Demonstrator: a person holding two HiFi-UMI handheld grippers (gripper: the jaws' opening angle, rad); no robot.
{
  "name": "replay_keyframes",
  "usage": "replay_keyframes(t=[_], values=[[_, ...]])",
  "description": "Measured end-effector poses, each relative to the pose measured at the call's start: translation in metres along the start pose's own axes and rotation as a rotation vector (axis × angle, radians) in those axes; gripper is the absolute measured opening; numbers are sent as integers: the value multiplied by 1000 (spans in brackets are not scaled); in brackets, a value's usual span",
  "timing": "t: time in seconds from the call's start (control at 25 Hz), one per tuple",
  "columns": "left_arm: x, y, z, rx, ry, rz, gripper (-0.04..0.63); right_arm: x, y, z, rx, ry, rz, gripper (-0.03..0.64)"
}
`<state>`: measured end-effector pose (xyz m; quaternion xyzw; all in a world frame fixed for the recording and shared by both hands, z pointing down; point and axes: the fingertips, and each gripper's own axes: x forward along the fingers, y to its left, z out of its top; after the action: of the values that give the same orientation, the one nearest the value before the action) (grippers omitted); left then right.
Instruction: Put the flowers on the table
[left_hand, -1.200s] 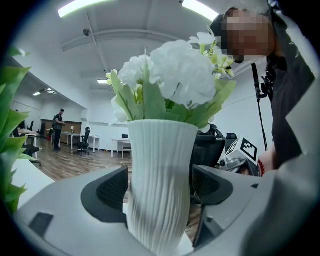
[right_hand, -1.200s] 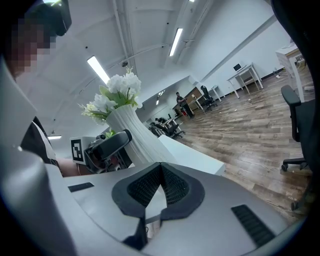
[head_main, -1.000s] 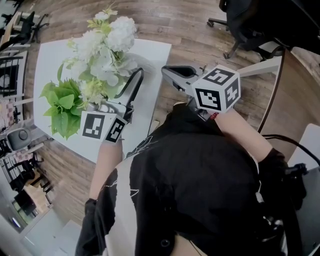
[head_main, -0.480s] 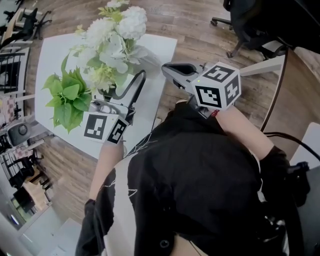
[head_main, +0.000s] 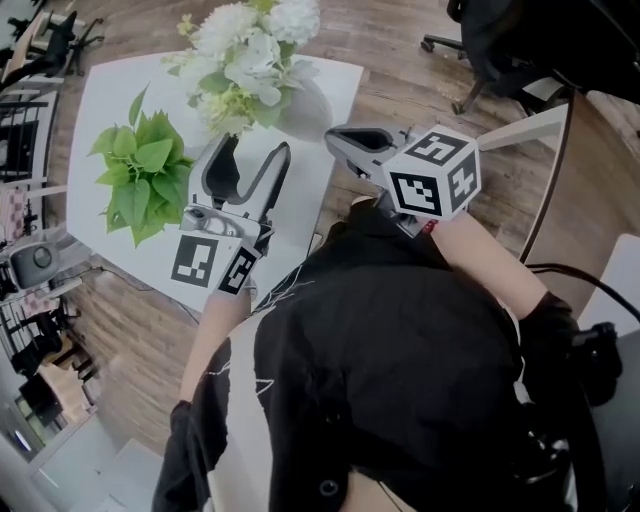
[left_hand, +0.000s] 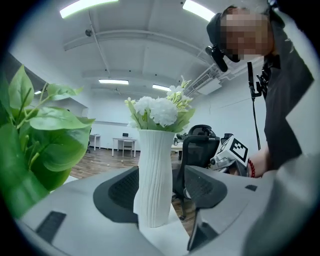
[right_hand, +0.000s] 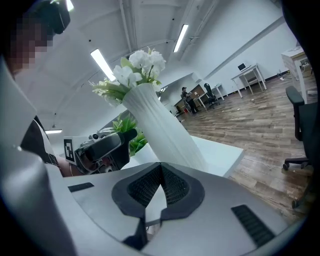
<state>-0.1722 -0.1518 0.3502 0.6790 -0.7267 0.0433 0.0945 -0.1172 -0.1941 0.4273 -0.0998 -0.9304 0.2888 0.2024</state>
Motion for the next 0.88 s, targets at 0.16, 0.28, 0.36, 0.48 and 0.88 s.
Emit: replay_keyframes(t=[0.16, 0.28, 0.36, 0.48, 0.88], values=[[-18, -3, 0, -3, -28, -18, 291, 6, 16, -11, -12, 10, -11, 12], [-35, -5, -1, -4, -54, -39, 278, 11, 31, -21, -15, 14, -25, 12], [-51, -8, 1, 5, -81, -51, 264, 13, 45, -28, -17, 11, -36, 12], [-77, -15, 2, 1, -106, -81, 243, 17, 70, -40, -18, 3, -48, 12], [-163, -31, -4, 44, -141, -135, 173, 39, 144, -73, -39, 18, -54, 12]])
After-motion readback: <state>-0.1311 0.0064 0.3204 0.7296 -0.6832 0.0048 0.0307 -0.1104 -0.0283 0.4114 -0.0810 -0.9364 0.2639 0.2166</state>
